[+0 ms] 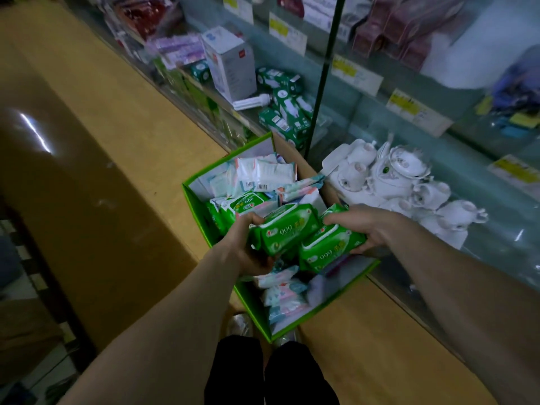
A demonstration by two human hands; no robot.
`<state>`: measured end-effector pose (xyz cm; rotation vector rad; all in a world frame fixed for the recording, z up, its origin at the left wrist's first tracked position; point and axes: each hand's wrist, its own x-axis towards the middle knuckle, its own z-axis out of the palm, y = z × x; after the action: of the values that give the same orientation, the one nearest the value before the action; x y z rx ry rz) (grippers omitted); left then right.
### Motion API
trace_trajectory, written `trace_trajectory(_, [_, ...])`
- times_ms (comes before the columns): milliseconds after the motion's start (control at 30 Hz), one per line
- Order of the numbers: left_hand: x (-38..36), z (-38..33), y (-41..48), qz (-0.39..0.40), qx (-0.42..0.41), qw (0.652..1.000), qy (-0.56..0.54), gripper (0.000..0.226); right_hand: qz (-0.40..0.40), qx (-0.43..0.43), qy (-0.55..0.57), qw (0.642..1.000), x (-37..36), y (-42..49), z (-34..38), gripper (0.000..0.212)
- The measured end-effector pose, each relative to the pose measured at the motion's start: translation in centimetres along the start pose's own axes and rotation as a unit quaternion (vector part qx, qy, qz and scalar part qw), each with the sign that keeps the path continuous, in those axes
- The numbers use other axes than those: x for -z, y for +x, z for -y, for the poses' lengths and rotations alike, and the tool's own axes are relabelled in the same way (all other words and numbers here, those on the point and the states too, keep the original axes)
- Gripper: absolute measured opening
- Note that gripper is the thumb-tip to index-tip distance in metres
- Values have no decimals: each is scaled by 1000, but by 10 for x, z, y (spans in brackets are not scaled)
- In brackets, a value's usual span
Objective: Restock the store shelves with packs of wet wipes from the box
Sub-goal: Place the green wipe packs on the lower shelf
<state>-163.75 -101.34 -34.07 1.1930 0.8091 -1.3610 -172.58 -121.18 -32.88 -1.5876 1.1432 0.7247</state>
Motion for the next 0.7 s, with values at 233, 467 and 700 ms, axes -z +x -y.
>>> trace_trajectory(233, [-16,-39,-42,61,-72,992,84,34,21,85,69,994,7,-29,26,23])
trace_trajectory(467, [-23,-64,-74,46,-132,981,133,35,34,135,128,982,16,-61,49,24])
trace_trajectory(700, [-45,-80,-109,80,-193,963,168,39,54,204,107,971,27,-85,74,24])
